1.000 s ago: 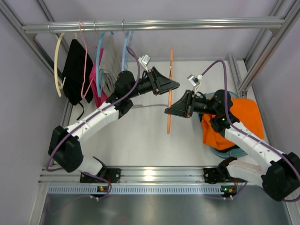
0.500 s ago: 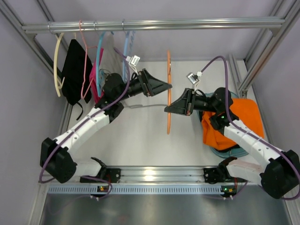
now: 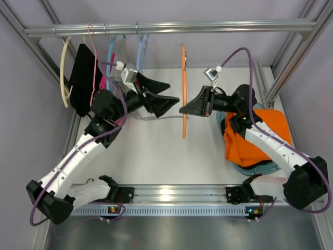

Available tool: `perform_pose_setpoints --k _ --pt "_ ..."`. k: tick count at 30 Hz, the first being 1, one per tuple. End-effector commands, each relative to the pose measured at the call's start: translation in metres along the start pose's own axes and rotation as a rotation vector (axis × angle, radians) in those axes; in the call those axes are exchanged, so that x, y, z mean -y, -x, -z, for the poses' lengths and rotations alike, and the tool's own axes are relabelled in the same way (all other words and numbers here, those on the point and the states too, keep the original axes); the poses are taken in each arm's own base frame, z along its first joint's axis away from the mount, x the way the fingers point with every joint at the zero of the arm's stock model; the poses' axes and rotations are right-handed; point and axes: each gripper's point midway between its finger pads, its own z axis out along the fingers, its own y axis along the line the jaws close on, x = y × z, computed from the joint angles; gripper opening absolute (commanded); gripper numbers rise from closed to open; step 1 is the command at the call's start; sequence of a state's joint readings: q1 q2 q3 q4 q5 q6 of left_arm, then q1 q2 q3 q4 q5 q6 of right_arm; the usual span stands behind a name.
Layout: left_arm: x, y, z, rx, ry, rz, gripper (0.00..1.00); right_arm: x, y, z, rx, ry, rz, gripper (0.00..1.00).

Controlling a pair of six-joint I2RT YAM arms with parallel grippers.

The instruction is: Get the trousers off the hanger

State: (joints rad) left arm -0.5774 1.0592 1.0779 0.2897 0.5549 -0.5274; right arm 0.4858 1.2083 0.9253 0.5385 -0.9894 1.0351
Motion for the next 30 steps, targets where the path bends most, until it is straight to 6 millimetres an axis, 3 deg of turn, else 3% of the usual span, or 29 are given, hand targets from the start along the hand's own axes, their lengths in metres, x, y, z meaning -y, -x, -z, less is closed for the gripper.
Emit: perform_pose_setpoints --k 1,4,5,7,8,9,13,20,26,30 --pt "-0.001 0.055 0.000 0.119 0.051 -0.207 0.99 -0.021 0.038 -0.011 0.064 0.057 0.107 0.00" --pt "0.004 0.082 0.002 0.173 0.060 -0.215 0.99 -0.017 0.052 -0.021 0.070 0.052 0.095 0.00" --pt "0.004 0.088 0.003 0.187 0.067 -0.211 0.99 -0.024 0.060 -0.025 0.074 0.067 0.112 0.00" --pt "0.005 0.104 0.004 0.222 0.076 -0.182 0.99 -0.012 0.064 -0.035 0.066 0.046 0.072 0.00" --pt "0.005 0.108 0.005 0.231 0.079 -0.168 0.99 -0.017 0.071 -0.039 0.070 0.054 0.080 0.00" --pt "0.004 0.115 0.008 0.248 0.088 -0.146 0.99 -0.008 0.073 -0.044 0.064 0.040 0.054 0.00" --pt "-0.001 0.127 0.013 0.276 0.108 -0.117 0.99 -0.004 0.090 -0.055 0.095 0.026 0.038 0.00" --pt "-0.019 0.130 0.021 0.300 0.163 -0.091 0.99 -0.007 0.111 -0.078 0.097 0.052 0.025 0.00" --pt "-0.027 0.131 0.025 0.310 0.186 -0.070 0.99 0.026 0.116 -0.095 0.074 0.020 -0.023 0.00" --pt "-0.030 0.131 0.028 0.314 0.201 -0.066 0.98 0.046 0.116 -0.102 0.106 -0.003 -0.146 0.00"
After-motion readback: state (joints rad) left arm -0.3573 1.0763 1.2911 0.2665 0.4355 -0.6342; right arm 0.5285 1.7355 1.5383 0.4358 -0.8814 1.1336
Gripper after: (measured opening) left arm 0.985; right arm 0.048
